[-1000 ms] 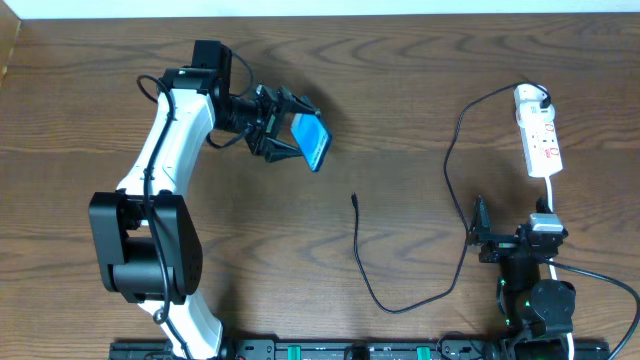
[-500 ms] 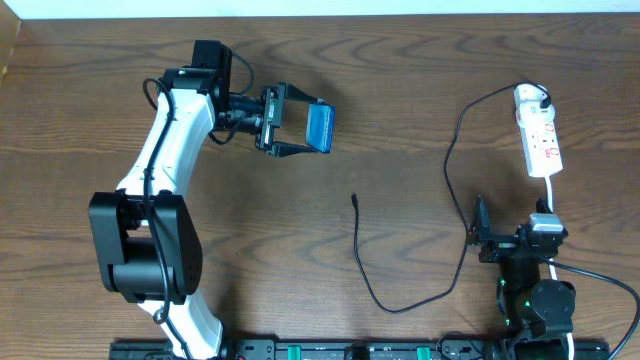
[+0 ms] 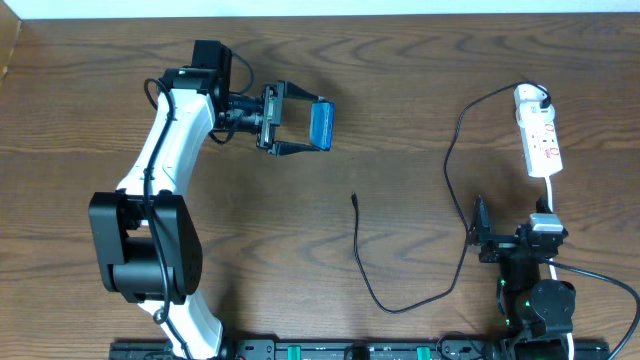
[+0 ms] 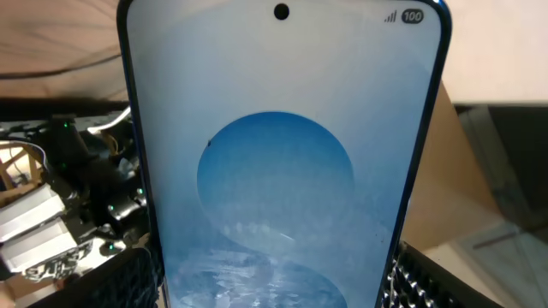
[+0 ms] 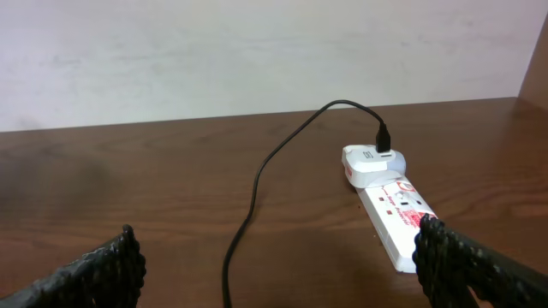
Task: Plug charger to phone and switch on socket
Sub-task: 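Rotate the held phone with the left gripper toward the table center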
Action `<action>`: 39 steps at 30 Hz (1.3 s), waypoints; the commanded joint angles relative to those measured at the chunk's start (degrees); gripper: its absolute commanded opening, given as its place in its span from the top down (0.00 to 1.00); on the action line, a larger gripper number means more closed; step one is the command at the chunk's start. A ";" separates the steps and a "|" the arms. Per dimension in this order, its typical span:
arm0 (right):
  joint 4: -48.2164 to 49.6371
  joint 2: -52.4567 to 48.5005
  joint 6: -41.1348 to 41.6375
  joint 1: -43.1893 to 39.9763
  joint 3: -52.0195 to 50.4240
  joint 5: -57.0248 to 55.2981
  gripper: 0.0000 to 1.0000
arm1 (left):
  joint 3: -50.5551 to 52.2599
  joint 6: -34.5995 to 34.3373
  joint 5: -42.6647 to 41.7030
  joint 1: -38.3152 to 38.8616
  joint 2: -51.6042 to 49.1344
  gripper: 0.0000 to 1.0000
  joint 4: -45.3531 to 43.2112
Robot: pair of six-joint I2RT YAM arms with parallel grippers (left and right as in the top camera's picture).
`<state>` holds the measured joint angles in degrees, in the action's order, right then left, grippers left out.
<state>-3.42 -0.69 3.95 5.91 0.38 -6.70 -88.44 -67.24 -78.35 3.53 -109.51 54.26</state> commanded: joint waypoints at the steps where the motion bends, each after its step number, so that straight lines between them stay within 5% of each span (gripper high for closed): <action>1: -0.22 0.39 0.50 0.20 -0.07 -0.26 0.01 | -0.52 2.05 -5.44 -0.09 1.86 0.92 0.35; 39: -0.22 0.39 0.50 0.20 -0.07 -0.26 0.01 | -0.50 3.37 -4.50 -0.09 1.86 0.93 0.35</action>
<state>-3.42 -0.69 3.95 5.91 0.38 -6.70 -88.44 -64.53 -80.66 3.53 -109.51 54.24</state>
